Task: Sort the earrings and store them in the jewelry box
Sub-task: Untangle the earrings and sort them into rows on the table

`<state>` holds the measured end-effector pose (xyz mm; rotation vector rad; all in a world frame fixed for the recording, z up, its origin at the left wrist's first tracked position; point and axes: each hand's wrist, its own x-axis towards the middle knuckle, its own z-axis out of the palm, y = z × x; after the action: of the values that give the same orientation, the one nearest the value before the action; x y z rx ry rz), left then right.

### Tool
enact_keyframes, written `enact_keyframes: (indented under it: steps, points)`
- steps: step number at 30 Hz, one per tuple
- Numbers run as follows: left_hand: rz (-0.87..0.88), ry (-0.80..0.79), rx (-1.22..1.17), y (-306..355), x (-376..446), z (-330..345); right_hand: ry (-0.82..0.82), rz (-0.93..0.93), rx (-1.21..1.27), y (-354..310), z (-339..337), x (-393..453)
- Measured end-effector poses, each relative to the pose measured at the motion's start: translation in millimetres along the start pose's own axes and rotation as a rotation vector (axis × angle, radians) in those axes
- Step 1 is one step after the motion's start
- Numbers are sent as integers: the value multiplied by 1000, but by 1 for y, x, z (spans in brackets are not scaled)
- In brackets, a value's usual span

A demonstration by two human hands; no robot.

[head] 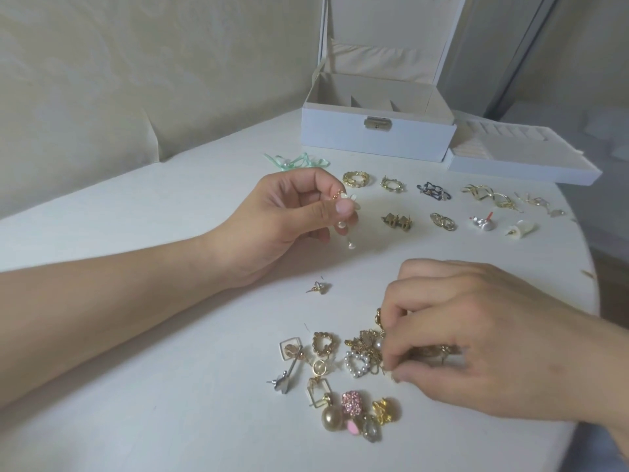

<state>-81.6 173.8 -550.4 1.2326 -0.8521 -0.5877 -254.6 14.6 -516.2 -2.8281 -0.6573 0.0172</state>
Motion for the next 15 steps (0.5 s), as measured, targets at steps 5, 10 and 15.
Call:
enact_keyframes:
  steps: [5,10,15]
  points:
    - [-12,5,-10,0,0,0,-13,21,33,8,-7,-7]
    - [-8,6,-14,0,0,0,-9,29,-11,9,-3,-5]
    - [-4,4,-36,0,0,1,7,-9,-22,5,1,-2]
